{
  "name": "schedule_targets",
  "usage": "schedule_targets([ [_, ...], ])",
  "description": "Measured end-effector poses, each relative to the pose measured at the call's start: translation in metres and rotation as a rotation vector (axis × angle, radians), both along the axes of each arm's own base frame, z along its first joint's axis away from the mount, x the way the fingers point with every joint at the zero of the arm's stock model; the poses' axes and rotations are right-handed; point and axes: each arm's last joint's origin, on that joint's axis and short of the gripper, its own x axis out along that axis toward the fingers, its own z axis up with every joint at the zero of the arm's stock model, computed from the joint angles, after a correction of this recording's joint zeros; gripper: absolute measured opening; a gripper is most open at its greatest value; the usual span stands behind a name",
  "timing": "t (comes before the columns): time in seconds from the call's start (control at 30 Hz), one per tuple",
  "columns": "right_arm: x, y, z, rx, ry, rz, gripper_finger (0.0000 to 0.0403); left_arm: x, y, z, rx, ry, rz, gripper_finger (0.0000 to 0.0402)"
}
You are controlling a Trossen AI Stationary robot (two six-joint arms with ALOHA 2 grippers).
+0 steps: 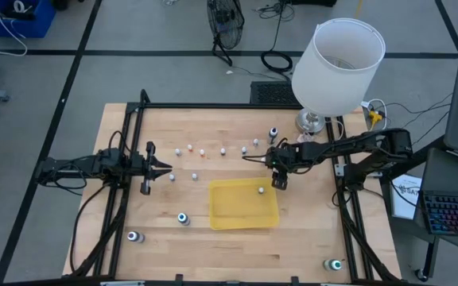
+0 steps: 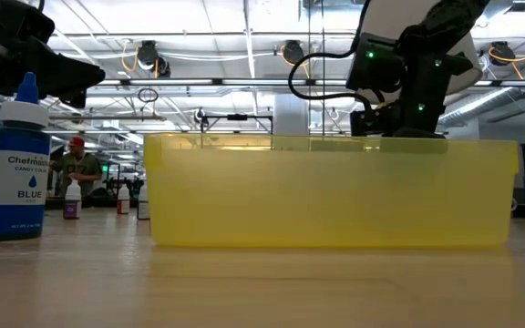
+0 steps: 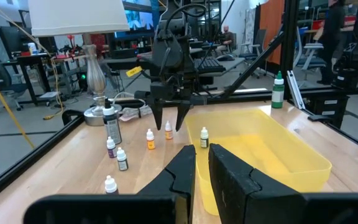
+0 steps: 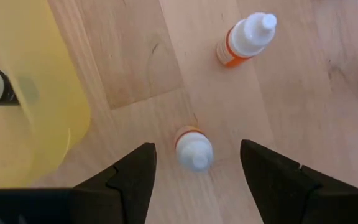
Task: Pick & Place food coloring
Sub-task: Put the small orange food coloring bottle into the yellow bin
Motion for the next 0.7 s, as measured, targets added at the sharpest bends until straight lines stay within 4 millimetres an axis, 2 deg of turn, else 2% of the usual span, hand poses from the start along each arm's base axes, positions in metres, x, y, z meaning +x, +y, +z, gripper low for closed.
schedule_targets([
  [0.27,-0.0005,0.0000,-0.0002,0.000,0.006,-0.001,0.0219,0.0000,0.0000,0.0000,0.000,0.000,0.000,0.0051],
  [0.7,-0.0005,0.0001,0.0000,0.002,0.007,0.003,0.0154,0.0000,0.0000,0.0000,0.000,0.000,0.000,0.0051],
])
